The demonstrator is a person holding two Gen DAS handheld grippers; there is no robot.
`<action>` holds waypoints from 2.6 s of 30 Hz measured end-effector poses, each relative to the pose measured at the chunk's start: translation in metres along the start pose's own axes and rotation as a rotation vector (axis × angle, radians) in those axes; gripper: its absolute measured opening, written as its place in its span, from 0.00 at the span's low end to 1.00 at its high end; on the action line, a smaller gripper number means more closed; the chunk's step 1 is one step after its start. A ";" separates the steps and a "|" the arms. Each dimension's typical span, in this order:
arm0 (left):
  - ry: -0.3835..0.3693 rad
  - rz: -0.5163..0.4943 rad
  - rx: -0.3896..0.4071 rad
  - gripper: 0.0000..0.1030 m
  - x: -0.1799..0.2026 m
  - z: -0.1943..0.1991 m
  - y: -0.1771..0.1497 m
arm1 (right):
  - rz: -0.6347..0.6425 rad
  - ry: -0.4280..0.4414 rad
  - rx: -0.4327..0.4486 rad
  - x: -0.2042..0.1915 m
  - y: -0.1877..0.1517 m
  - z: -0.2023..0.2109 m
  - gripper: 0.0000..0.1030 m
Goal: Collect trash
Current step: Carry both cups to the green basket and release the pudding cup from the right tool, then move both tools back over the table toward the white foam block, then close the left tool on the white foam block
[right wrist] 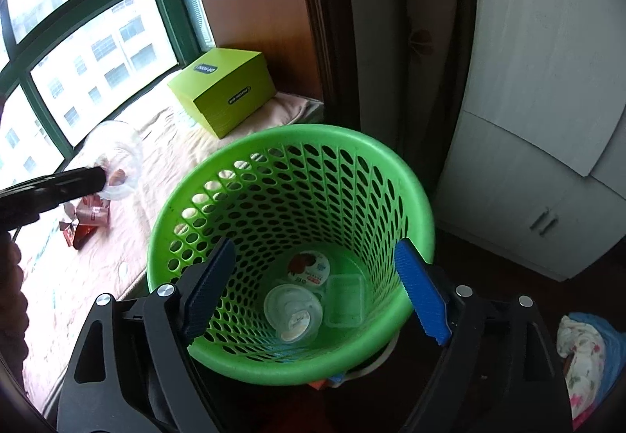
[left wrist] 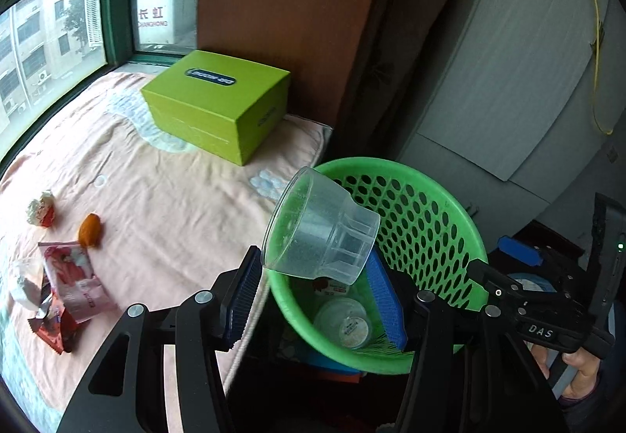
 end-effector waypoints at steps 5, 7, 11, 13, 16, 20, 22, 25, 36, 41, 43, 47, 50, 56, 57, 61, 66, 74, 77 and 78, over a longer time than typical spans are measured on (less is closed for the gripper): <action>-0.016 -0.021 -0.029 0.52 0.019 -0.015 -0.001 | -0.018 -0.002 0.006 0.008 -0.001 0.003 0.82; -0.034 -0.027 -0.033 0.52 0.026 -0.019 -0.001 | -0.026 -0.001 0.007 0.011 -0.002 0.003 0.82; -0.038 -0.033 -0.030 0.62 0.034 -0.024 -0.001 | -0.032 -0.001 0.005 0.013 -0.004 0.006 0.82; -0.038 -0.030 -0.028 0.63 0.035 -0.024 -0.001 | -0.032 0.001 0.003 0.012 -0.005 0.006 0.82; -0.025 -0.025 -0.023 0.63 0.030 -0.022 -0.003 | -0.029 0.013 0.000 0.007 -0.005 0.005 0.82; -0.001 0.014 -0.014 0.63 0.012 -0.012 -0.005 | -0.008 0.035 0.004 -0.006 -0.003 0.005 0.82; 0.030 0.027 -0.005 0.63 -0.001 -0.005 -0.006 | 0.008 0.047 0.009 -0.014 0.000 0.005 0.82; 0.061 0.069 0.005 0.63 -0.025 0.005 -0.009 | 0.031 0.069 0.012 -0.030 0.004 0.004 0.82; 0.206 0.243 0.062 0.63 -0.134 0.046 -0.020 | 0.137 0.175 0.008 -0.102 0.022 -0.005 0.82; 0.293 0.325 0.083 0.63 -0.194 0.065 -0.029 | 0.193 0.219 0.004 -0.139 0.028 -0.010 0.82; 0.336 0.349 0.090 0.63 -0.219 0.072 -0.033 | 0.214 0.234 0.000 -0.155 0.030 -0.014 0.82; 0.395 0.409 0.092 0.65 -0.266 0.083 -0.043 | 0.251 0.266 -0.010 -0.182 0.032 -0.021 0.85; 0.429 0.436 0.089 0.69 -0.297 0.087 -0.052 | 0.276 0.288 -0.026 -0.202 0.032 -0.028 0.85; 0.462 0.461 0.076 0.74 -0.338 0.083 -0.062 | 0.303 0.334 -0.059 -0.238 0.032 -0.042 0.87; 0.462 0.462 0.073 0.74 -0.342 0.081 -0.062 | 0.308 0.339 -0.065 -0.243 0.033 -0.044 0.87; 0.448 0.465 0.060 0.77 -0.355 0.070 -0.062 | 0.328 0.352 -0.081 -0.261 0.034 -0.053 0.87; 0.430 0.462 0.038 0.80 -0.363 0.056 -0.063 | 0.340 0.363 -0.100 -0.276 0.037 -0.064 0.87; 0.418 0.467 0.023 0.80 -0.374 0.043 -0.062 | 0.335 0.396 -0.127 -0.297 0.043 -0.079 0.87; 0.402 0.466 0.030 0.75 -0.376 0.041 -0.061 | 0.328 0.414 -0.135 -0.305 0.048 -0.083 0.87; 0.395 0.466 0.028 0.71 -0.376 0.039 -0.061 | 0.325 0.419 -0.138 -0.307 0.049 -0.085 0.87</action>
Point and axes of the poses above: each gripper's, at about its wrist camera, not at the fingertips, and z roughly against the way its jaws point, x to its right, y to its top, the point moved 10 cm from there along -z, roughly the way its jaws point, and after that the axes turned 6 degrees about z, right-handed, at the moved point
